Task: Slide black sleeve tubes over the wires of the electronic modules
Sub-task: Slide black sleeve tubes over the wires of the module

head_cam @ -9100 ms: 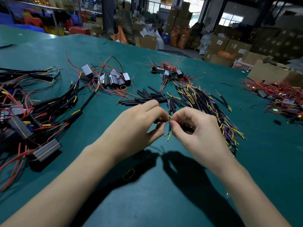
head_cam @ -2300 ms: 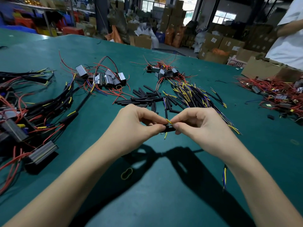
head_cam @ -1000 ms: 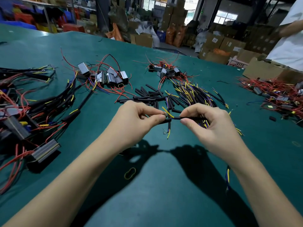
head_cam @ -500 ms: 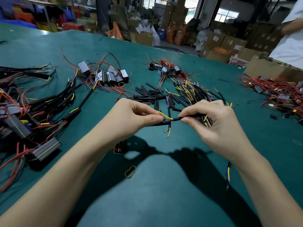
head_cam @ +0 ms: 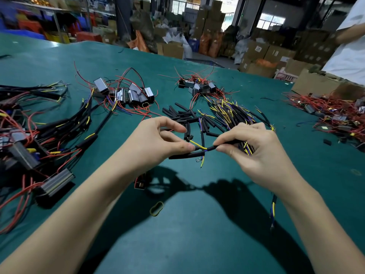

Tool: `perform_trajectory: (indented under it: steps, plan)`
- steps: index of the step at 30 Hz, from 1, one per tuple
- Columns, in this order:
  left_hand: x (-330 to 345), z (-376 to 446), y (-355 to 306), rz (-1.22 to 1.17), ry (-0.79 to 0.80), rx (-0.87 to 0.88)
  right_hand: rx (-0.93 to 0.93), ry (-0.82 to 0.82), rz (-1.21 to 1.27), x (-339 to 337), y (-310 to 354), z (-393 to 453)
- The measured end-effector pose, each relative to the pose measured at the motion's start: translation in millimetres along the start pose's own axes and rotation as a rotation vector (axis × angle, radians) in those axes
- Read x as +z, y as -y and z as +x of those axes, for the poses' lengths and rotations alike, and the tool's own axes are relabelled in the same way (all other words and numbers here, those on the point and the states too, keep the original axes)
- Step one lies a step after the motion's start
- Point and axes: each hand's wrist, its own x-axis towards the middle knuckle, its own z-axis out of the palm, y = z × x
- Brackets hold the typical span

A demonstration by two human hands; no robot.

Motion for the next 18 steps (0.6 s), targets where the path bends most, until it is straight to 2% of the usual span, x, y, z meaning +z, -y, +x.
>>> perform_trajectory:
  steps: [6, 10, 18]
  plan:
    - [-10.4, -0.8, -1.7, 0.102, 0.074, 0.012, 0.074, -0.029, 0.107, 1.7, 2.3, 0.2]
    - [-10.3, -3.4, -2.2, 0.041, 0.088, 0.015, 0.110, -0.016, 0.186, 0.3, 1.7, -0.1]
    - [-3.9, -2.9, -2.7, -0.054, 0.099, 0.008, 0.092, 0.015, 0.191, -2.3, -0.7, 0.8]
